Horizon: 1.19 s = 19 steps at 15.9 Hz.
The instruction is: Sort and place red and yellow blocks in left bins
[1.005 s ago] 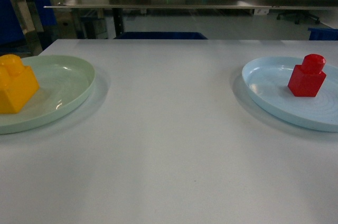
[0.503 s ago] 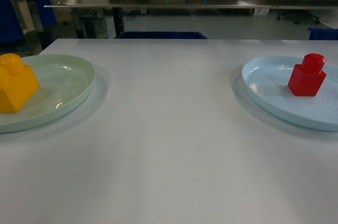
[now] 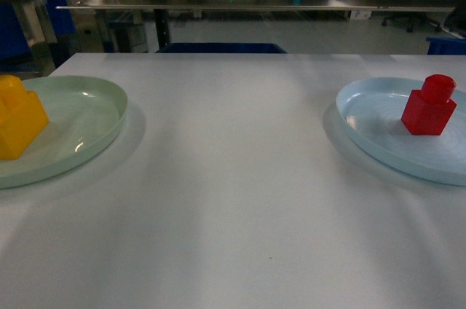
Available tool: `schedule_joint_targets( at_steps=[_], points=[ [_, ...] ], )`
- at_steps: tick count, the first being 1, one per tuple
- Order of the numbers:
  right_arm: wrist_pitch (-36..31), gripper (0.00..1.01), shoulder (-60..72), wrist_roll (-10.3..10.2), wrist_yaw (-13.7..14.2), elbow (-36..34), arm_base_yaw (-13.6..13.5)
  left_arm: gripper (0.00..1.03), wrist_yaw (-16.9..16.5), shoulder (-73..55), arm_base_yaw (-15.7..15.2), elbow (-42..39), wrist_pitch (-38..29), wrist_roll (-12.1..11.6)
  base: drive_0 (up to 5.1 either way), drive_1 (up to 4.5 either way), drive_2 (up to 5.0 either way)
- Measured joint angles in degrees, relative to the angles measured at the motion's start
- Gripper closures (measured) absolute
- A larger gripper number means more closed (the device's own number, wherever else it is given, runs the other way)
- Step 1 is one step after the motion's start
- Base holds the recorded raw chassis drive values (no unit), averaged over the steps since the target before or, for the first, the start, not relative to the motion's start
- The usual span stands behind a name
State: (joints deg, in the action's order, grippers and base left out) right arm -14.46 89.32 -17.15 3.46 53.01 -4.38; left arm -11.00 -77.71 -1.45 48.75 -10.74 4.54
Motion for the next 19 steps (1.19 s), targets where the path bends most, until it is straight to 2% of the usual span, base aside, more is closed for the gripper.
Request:
schedule_joint_targets(
  at_steps=[4,5,6,7,8,10,13,18,19],
  points=[
    [-1.2,0.03,-0.9,0.1,-0.5,0.1,-0.5,0.05,0.3,0.3,0.0,1.1,0.0,0.0,0.0,0.0,0.0],
    [-2.6,0.03,-0.7,0.8,0.0,-0.2,-0.6,0.05,0.2,0.1,0.0,1.1,0.0,0.0,0.0,0.0,0.0],
    [-4.0,0.03,-0.5,2.5,0.6,-0.4,-1.0,0.05,0.2,0.1,0.0,1.0,-0.1,0.0,0.0,0.0,0.0],
    [-4.1,0.03,0.0,5.1,1.1,-0.3,-1.4,0.05,0.3,0.1,0.0,1.0,-0.1,0.0,0.0,0.0,0.0],
    [-2.8,0.03,1.1,7.2,0.3,0.2,-2.1,0.05,0.2,0.1,0.0,1.0,0.0,0.0,0.0,0.0,0.0],
    [-1.3,0.03,4.5,9.7,-1.6,1.0,-3.2,0.05,0.2,0.1,0.0,1.0,0.0,0.0,0.0,0.0,0.0],
    [-1.7,0.03,8.7,10.8,-3.4,1.3,-4.3,0.05,0.3,0.1,0.0,1.0,0.0,0.0,0.0,0.0,0.0],
    [-2.8,0.03,13.6,11.6,-5.4,2.3,-4.2,0.05,0.3,0.1,0.0,1.0,0.0,0.0,0.0,0.0,0.0],
    [-4.2,0.3,13.7,12.3,-5.3,1.4,-4.1,0.05,0.2,0.1,0.0,1.0,0.0,0.0,0.0,0.0,0.0]
  ],
)
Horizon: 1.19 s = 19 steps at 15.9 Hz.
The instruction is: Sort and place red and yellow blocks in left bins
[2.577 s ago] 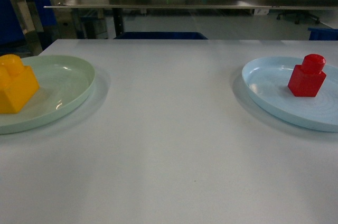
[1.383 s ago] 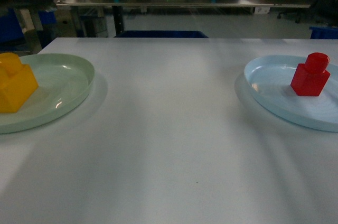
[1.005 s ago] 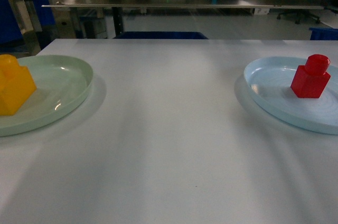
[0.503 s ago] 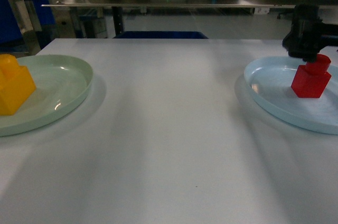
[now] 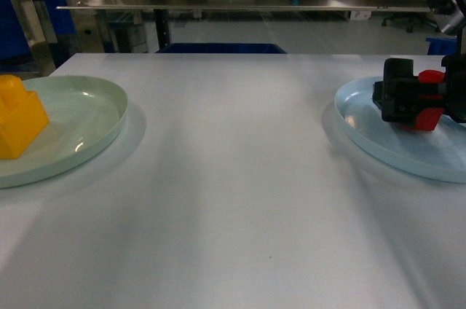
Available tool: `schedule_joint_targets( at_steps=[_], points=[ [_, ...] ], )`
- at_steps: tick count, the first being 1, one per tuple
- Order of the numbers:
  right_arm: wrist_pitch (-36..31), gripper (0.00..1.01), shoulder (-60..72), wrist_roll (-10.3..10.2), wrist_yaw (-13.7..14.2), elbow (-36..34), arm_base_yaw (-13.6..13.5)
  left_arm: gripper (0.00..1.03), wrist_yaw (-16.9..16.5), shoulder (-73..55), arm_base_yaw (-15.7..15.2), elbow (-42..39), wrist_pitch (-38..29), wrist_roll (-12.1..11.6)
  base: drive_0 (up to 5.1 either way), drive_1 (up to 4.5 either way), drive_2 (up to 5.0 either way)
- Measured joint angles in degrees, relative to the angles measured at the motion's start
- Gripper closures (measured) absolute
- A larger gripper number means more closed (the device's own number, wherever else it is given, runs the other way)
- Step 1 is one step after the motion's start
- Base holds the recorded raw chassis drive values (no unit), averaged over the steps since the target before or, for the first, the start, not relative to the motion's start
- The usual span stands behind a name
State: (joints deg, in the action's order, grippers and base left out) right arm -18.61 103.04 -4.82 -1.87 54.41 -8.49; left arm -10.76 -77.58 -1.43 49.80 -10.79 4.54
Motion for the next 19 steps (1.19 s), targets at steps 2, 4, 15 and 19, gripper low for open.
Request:
schedule_joint_targets(
  at_steps=[2,4,15,19],
  points=[
    [-0.7,0.57,0.0,0.0,0.3,-0.6,0.3,0.05,0.0,0.0,0.0,0.0,0.0,0.0,0.0,0.0,0.0],
    [-1.0,0.71,0.0,0.0,0.5,-0.7,0.7,0.05,0.0,0.0,0.0,0.0,0.0,0.0,0.0,0.0,0.0],
    [6.5,0.73,-33.3,-1.6,3.2,-3.4,5.7,0.05,0.0,0.0,0.0,0.0,0.0,0.0,0.0,0.0,0.0],
    [25.9,0.73,-65.6,-7.3,-0.9,-19.2,7.8,0.05,0.1,0.0,-0.2,0.0,0.0,0.0,0.0,0.0,0.0]
  ],
)
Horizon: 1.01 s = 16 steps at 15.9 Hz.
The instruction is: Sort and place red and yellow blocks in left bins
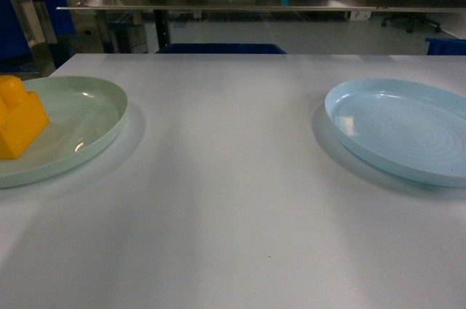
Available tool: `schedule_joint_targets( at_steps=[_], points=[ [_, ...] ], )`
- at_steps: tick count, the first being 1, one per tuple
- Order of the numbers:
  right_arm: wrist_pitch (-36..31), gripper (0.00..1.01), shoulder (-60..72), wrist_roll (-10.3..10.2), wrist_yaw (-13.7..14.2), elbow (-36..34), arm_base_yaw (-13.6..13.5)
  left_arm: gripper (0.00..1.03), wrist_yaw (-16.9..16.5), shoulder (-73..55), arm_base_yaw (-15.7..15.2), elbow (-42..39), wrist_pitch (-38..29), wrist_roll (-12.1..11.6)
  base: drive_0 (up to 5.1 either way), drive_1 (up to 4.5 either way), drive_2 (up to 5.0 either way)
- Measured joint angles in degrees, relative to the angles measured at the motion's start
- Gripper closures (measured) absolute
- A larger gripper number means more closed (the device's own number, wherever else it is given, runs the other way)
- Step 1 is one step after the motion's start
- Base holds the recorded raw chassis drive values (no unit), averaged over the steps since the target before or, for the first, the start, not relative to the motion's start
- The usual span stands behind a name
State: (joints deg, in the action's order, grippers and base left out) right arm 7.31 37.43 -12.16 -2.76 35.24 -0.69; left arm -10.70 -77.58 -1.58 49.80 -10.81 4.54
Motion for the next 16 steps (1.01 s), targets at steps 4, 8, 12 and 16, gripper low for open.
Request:
schedule_joint_targets(
  at_steps=[4,8,12,16],
  points=[
    [4.3,0.73,-4.6,1.5,-2.5,-5.3,0.0,0.05,0.0,0.0,0.0,0.0,0.0,0.0,0.0,0.0,0.0],
    [2.5,0.73,-5.7,6.1,-1.2,-6.1,0.0,0.05,0.0,0.0,0.0,0.0,0.0,0.0,0.0,0.0,0.0],
    [-1.2,0.73,-5.7,11.0,3.9,-7.2,0.0,0.05,0.0,0.0,0.0,0.0,0.0,0.0,0.0,0.0,0.0],
    [-4.5,0.73,-7.3,12.1,4.3,-9.2,0.0,0.05,0.0,0.0,0.0,0.0,0.0,0.0,0.0,0.0,0.0]
  ],
)
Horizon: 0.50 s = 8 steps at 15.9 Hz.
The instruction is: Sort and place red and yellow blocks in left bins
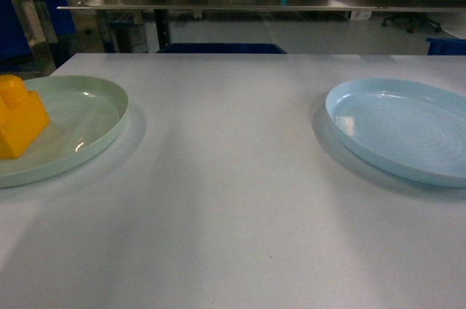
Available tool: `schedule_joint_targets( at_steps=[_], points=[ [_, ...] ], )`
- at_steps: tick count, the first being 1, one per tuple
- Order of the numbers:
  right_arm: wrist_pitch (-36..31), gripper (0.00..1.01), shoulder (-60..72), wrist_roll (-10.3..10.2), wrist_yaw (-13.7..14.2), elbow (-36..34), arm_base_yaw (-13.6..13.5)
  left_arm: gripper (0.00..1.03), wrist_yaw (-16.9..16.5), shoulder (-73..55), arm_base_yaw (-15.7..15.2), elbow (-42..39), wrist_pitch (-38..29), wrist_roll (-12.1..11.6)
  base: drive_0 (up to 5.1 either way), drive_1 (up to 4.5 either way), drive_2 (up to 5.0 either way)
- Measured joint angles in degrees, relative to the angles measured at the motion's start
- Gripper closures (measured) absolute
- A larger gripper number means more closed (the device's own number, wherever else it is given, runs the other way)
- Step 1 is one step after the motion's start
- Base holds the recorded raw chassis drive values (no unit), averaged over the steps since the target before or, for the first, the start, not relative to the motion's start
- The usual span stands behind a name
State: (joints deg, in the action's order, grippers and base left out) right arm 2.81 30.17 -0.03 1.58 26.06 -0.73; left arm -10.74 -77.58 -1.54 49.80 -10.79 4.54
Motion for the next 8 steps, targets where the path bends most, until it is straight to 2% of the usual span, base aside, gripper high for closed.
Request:
schedule_joint_targets(
  at_steps=[2,3,8],
  points=[
    [-6.2,0.73,-2.6,2.4,2.4,-2.6,-0.5,0.05,0.0,0.0,0.0,0.0,0.0,0.0,0.0,0.0,0.0],
    [-7.2,0.73,-3.0,2.9,2.4,-3.2,-0.5,0.05,0.0,0.0,0.0,0.0,0.0,0.0,0.0,0.0,0.0],
    [-6.1,0.73,-2.9,3.1,1.3,-4.2,-0.8,0.05,0.0,0.0,0.0,0.0,0.0,0.0,0.0,0.0,0.0]
  ],
)
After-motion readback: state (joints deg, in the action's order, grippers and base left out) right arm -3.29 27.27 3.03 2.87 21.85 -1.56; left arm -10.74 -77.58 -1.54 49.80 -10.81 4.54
